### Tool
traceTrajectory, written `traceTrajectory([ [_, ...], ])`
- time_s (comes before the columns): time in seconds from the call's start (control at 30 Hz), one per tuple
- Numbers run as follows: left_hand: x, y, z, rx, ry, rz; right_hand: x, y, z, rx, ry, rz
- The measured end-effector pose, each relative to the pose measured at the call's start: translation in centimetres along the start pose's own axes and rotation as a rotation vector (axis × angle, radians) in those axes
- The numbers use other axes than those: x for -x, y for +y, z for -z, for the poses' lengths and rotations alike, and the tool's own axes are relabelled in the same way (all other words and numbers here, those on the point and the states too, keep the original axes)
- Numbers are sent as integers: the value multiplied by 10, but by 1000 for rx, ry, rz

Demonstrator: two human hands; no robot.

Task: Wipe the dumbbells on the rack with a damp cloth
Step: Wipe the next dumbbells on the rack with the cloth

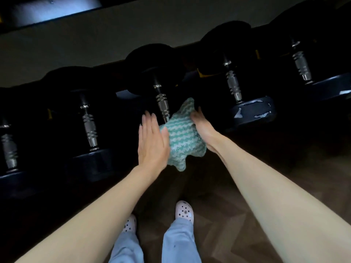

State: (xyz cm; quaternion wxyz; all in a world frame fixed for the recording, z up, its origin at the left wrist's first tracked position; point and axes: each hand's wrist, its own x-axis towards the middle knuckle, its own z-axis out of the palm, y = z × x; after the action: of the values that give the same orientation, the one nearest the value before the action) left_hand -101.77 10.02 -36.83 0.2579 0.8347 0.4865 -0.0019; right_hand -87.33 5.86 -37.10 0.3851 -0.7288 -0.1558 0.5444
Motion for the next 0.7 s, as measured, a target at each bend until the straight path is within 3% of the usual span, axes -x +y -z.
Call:
traceTrajectory([
  [0.2, -12, 24, -20, -425, 152, -293, -5, 26, 11, -335, -46, -225],
  [0.3, -11, 30, -26, -557, 114, -390, 7, 42, 13, -465, -37, -251],
  [0.53, 0, 15, -26, -715, 93, -691, 28, 56, 14, -555, 2, -200],
  [0.7, 13, 7, -23, -613, 54, -788, 42, 56, 1, -595, 64, -201],
])
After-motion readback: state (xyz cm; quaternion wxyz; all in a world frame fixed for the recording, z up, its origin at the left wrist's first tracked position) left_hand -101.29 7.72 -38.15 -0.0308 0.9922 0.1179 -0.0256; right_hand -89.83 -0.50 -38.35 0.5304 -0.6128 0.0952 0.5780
